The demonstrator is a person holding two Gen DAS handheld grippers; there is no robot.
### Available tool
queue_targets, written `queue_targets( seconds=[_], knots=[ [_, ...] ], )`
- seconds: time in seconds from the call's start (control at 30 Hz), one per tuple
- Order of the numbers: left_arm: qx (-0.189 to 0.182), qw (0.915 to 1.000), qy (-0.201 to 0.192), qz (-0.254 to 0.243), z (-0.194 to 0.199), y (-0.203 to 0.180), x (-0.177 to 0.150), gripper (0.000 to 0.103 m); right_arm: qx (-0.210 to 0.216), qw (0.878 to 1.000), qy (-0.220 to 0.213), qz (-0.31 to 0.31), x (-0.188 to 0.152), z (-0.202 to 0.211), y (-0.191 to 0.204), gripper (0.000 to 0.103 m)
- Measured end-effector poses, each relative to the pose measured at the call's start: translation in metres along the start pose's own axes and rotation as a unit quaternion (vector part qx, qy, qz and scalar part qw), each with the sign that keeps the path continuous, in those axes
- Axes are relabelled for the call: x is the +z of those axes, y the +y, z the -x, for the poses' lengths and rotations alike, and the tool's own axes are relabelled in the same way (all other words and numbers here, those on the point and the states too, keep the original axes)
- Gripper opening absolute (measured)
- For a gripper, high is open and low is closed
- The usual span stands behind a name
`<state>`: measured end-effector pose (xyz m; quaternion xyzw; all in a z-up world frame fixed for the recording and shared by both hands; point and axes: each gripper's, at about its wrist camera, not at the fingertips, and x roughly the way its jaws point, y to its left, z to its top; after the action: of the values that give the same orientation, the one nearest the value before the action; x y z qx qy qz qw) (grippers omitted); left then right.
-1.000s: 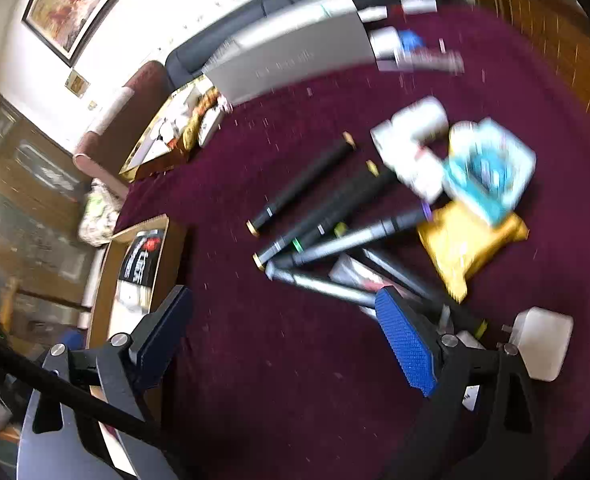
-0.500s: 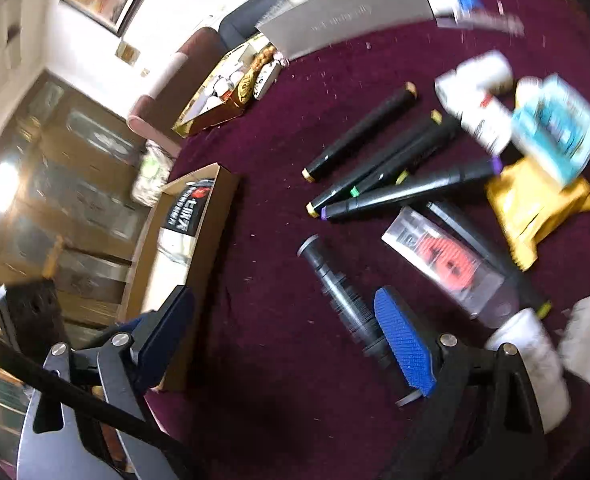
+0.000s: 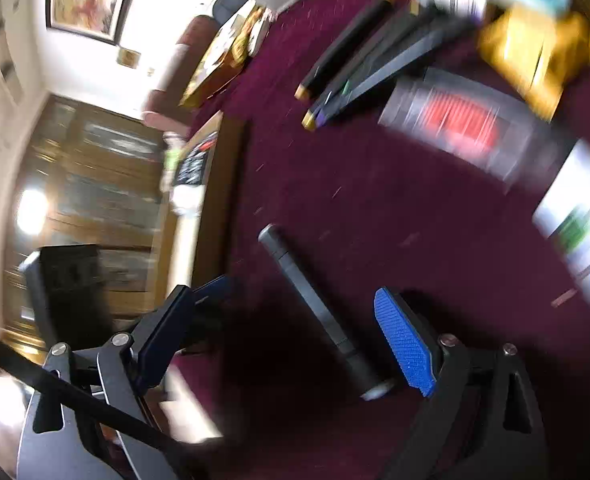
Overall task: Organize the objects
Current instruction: 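Grasp a black marker with the left gripper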
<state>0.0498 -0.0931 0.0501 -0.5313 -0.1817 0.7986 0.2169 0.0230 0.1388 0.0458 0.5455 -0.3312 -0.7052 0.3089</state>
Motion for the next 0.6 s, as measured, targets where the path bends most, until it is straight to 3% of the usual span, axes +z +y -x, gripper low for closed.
queue_targets(
  seconds=[0.07,0.13,0.2,0.23,0.33,0.47,0.57,0.6],
  knots=[
    [-0.005,0.9999,0.002,0.01,0.002,0.007,-0.004,0.058,0.066,0.997,0.017,-0.035,-0.004,-0.014,-0.005,0.093],
    [0.001,0.9999,0.001,0.012,0.004,0.009,-0.008,0.058,0.078,0.996,0.017,-0.033,-0.006,-0.018,0.001,0.094],
    [0.011,0.9999,0.0,0.008,0.003,0.007,-0.01,0.058,0.167,0.982,0.051,-0.066,-0.007,-0.028,0.0,0.093],
    [0.019,0.9998,0.001,0.004,0.0,0.005,-0.01,0.058,0.174,0.981,0.046,-0.073,-0.007,-0.026,-0.001,0.093],
    [0.056,0.9979,0.001,-0.032,-0.01,-0.01,-0.015,0.058,0.095,0.995,-0.023,-0.031,-0.003,0.005,0.003,0.093],
    [0.128,0.9859,-0.002,-0.108,-0.033,-0.035,-0.026,0.058,0.028,0.994,-0.105,-0.021,-0.002,0.062,-0.005,0.093],
    [0.193,0.9633,-0.027,-0.184,-0.047,-0.052,-0.042,0.056,-0.036,0.988,-0.149,-0.014,-0.001,0.096,-0.013,0.093],
    [0.201,0.9564,-0.036,-0.208,-0.047,-0.056,-0.048,0.041,-0.052,0.986,-0.156,-0.015,0.0,0.103,-0.015,0.093]
  ],
)
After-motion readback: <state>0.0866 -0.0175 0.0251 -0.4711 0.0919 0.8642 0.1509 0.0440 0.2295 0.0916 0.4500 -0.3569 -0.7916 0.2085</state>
